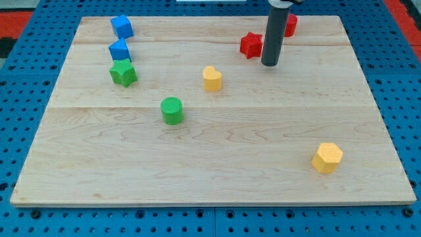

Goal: Push the yellow hexagon below the green circle

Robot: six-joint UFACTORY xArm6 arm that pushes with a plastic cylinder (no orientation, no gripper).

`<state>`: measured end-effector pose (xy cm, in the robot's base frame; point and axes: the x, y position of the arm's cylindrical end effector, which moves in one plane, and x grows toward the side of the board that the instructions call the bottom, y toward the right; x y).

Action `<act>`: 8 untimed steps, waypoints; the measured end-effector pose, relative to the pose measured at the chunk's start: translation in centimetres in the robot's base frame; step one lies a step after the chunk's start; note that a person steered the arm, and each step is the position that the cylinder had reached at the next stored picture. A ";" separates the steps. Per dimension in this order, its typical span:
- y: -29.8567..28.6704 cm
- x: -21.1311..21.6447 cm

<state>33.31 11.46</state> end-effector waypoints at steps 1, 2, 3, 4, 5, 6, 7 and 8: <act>3.5 3.3; 8.6 7.3; 8.8 13.8; 8.8 18.8; 8.8 23.3; 5.2 23.4; 1.9 21.4; -1.5 20.1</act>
<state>53.37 9.97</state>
